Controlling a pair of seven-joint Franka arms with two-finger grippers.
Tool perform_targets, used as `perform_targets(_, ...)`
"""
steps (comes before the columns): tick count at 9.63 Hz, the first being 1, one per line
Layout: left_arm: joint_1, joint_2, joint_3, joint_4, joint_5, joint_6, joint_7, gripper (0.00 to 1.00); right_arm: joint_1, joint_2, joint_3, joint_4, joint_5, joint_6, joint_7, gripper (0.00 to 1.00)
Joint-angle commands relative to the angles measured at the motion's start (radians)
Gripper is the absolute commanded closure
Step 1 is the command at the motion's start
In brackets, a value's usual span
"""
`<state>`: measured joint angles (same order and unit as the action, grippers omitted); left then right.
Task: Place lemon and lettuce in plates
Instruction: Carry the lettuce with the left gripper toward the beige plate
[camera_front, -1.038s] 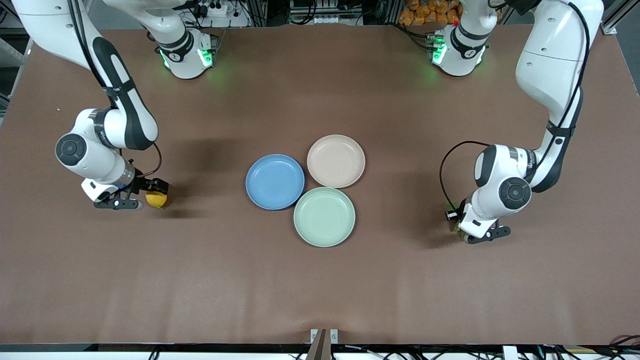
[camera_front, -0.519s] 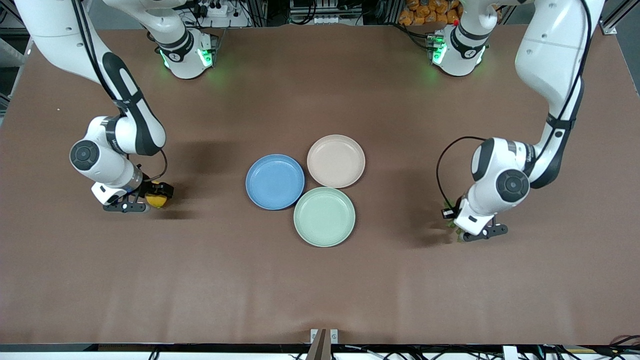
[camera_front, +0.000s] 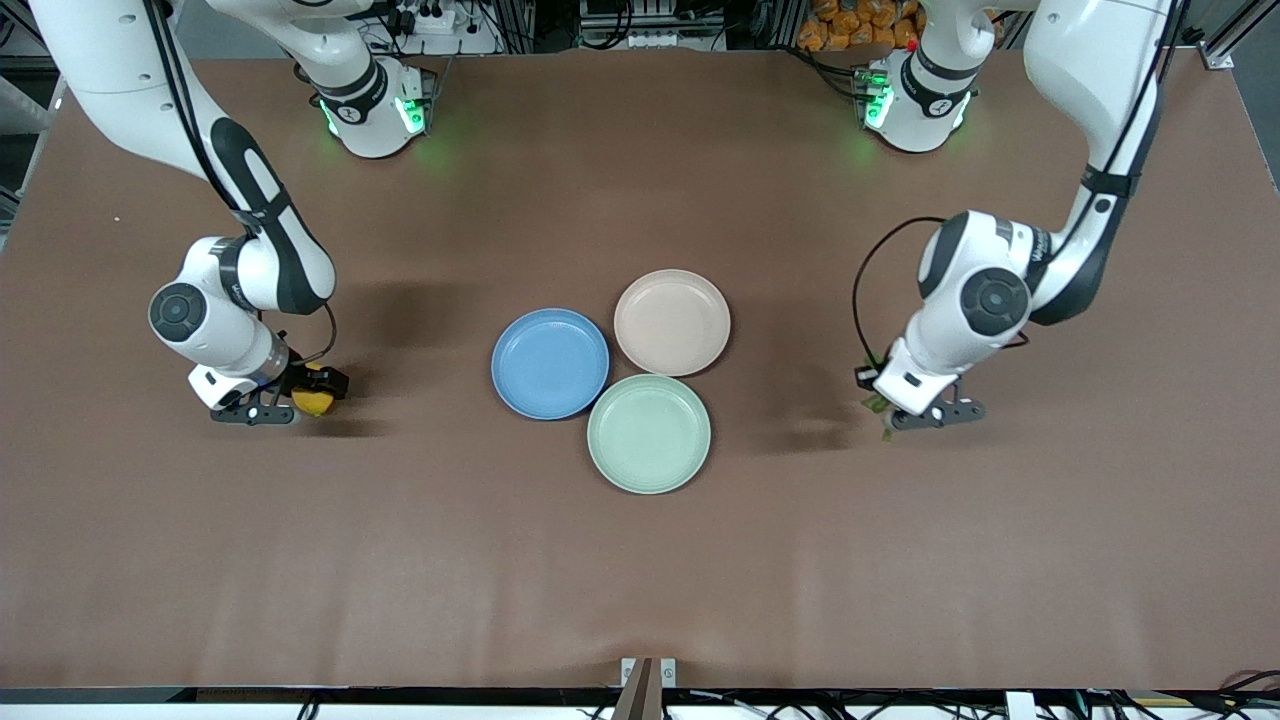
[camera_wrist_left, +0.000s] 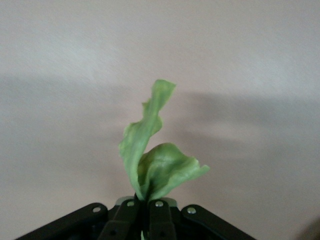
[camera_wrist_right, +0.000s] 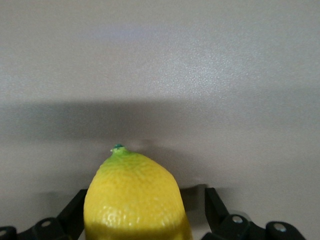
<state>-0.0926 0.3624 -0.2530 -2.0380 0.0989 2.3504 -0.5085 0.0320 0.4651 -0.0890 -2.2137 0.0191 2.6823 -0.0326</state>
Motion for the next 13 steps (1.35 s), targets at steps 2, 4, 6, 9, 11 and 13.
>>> perform_targets(2,0.005,-0.036,-0.090,-0.036,0.028,0.001,-0.117,1.00,-0.014,0.001,0.008,-0.012,-0.008,0.022,-0.010,0.33)
perform_targets(4,0.004,-0.034,-0.158,-0.036,0.028,0.003,-0.187,1.00,-0.015,0.003,0.009,-0.011,-0.007,0.014,-0.007,0.62)
perform_targets(6,0.002,-0.023,-0.231,-0.036,0.028,0.009,-0.281,1.00,-0.014,0.003,0.009,-0.008,-0.007,0.008,-0.007,0.76)
perform_targets(9,-0.036,-0.022,-0.278,-0.037,0.028,0.009,-0.383,1.00,-0.003,-0.008,0.014,0.034,-0.005,-0.080,-0.004,0.83)
perform_targets(11,-0.102,-0.013,-0.278,-0.039,0.028,0.009,-0.442,1.00,-0.001,-0.014,0.049,0.107,0.004,-0.233,-0.001,0.83)
perform_targets(13,-0.153,-0.002,-0.278,-0.033,0.030,0.009,-0.495,1.00,-0.001,-0.014,0.075,0.175,0.007,-0.350,0.002,0.83)
